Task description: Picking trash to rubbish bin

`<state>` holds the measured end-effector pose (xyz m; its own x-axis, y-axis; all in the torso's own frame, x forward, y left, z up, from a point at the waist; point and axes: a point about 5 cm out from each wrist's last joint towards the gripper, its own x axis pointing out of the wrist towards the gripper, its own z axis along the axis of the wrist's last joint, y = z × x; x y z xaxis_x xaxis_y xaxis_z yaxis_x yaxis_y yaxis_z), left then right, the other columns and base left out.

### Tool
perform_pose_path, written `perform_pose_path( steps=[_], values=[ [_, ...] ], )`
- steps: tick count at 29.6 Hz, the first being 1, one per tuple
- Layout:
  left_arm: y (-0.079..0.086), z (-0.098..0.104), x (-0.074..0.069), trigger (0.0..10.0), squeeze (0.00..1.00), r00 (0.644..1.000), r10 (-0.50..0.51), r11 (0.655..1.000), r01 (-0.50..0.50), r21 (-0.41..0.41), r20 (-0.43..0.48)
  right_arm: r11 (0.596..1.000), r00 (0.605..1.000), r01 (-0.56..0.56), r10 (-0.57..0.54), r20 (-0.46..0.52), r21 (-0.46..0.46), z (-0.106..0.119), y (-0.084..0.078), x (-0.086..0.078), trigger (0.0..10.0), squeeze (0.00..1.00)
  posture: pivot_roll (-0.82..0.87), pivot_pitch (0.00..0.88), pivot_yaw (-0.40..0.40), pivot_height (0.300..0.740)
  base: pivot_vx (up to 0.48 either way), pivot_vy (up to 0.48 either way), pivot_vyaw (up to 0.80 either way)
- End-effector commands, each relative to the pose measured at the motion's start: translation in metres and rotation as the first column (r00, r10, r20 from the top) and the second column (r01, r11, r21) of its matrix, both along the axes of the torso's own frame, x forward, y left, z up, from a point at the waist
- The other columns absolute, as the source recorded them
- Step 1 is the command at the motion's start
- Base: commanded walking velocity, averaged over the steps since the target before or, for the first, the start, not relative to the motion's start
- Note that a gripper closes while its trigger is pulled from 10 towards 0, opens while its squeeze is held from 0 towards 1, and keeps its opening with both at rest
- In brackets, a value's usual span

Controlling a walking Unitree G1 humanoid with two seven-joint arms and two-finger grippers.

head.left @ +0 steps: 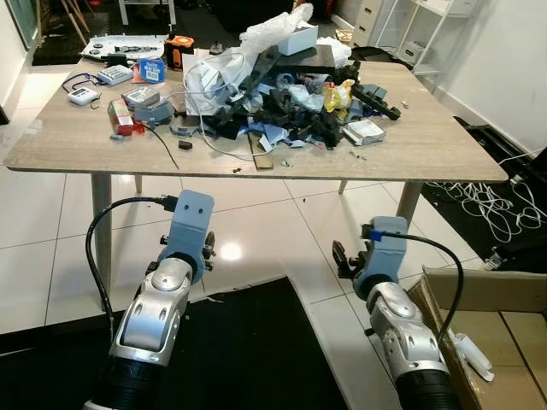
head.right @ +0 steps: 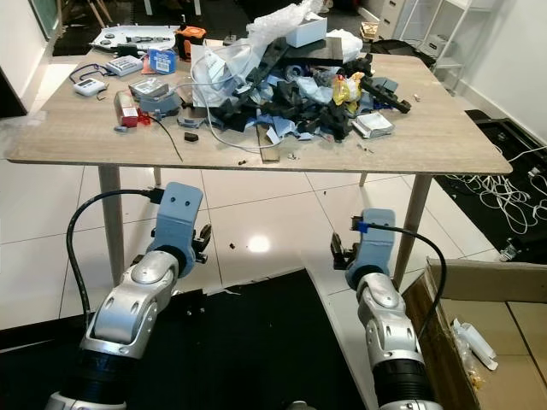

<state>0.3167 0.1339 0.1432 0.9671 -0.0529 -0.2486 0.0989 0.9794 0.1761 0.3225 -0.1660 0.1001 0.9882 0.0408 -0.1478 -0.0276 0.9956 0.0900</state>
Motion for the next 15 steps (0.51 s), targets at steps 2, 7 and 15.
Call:
perform_pose_path(
  steps=[2,7,15],
  values=[
    [0.001,-0.003,-0.001,10.0,0.00,1.000,0.007,1.000,-0.008,-0.026,-0.014,1.000,1.000,0.014,-0.014,0.023,0.004,0.005,-0.002,0.001,10.0,0.00,0.12,0.125,-0.070,0.740,0.000,0.000,0.00],
    [0.000,-0.001,0.000,10.0,0.00,1.000,0.004,0.999,-0.004,-0.042,-0.006,1.000,0.995,0.029,-0.029,0.092,0.011,0.017,-0.004,0.003,10.0,0.00,0.12,0.125,-0.070,0.740,0.195,0.000,0.00],
    [-0.010,0.005,-0.001,10.0,0.00,0.999,-0.042,0.993,0.045,-0.108,0.031,0.995,0.972,0.100,-0.096,0.215,-0.011,0.044,-0.017,0.011,10.0,0.00,0.11,0.116,-0.072,0.740,0.254,0.000,0.00]
  ],
)
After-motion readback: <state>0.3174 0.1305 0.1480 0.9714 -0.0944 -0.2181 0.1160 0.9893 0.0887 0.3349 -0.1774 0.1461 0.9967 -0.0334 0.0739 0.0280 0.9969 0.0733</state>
